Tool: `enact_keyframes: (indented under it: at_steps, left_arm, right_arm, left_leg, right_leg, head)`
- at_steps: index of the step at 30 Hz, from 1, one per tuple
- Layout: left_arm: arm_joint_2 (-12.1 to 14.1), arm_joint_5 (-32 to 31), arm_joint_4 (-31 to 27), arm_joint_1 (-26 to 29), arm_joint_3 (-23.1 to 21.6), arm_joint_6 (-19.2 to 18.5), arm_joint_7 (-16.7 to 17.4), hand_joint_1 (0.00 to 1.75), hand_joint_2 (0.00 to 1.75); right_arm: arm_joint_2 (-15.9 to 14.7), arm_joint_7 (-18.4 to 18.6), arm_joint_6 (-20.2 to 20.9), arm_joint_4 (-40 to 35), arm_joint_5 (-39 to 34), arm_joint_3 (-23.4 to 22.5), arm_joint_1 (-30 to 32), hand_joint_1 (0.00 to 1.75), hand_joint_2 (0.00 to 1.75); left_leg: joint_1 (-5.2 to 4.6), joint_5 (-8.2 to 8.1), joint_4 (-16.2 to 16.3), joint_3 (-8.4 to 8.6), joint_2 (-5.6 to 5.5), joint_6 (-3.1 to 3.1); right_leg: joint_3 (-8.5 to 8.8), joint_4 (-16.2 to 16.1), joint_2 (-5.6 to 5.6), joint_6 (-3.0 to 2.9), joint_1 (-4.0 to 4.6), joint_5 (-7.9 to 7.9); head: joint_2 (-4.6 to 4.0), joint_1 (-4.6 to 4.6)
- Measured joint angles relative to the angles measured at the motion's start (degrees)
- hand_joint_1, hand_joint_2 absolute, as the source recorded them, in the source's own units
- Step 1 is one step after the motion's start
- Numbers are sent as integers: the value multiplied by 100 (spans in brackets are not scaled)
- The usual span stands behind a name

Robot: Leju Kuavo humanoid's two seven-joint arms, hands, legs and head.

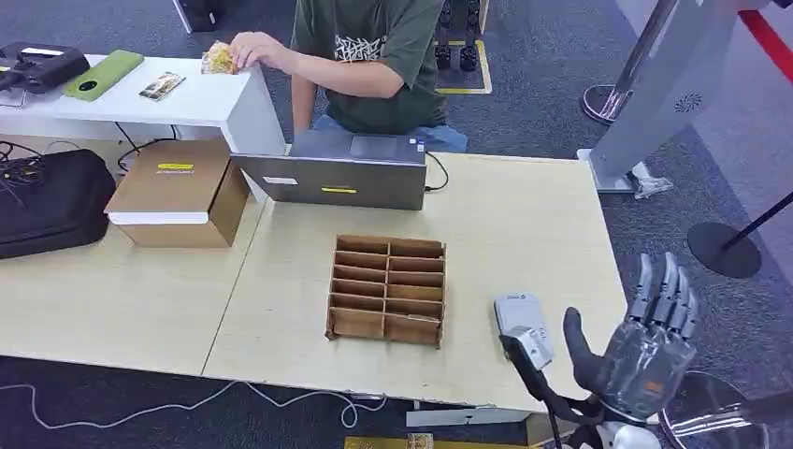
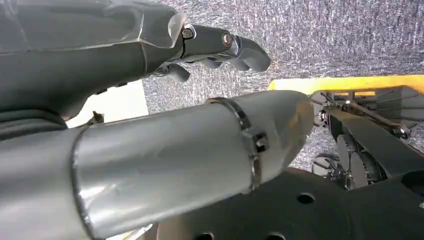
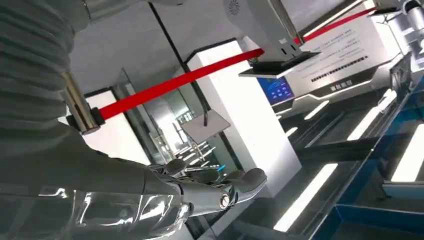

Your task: Pass the card to the sensor for recognition and then transmit it.

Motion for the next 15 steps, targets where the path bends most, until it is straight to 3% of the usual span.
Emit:
enact_keyframes:
  at_steps: [8,15]
  left_arm:
    - [-2,0,0,11,0,0,-39,0,0]
    - [0,-52,0,14,0,-2,-66,0,0]
  right_arm:
    - [-13,102,46,33,2,22,-25,0,175]
    - [-81,433,122,269,0,374,-236,0,175]
  left_leg:
    - [0,0,0,-1,0,0]
    - [0,1,-1,-1,-1,0]
  right_leg:
    - [0,0,0,0,0,0]
    - [2,1,-3,0,0,0]
  head:
    - [0,2]
    - [0,2]
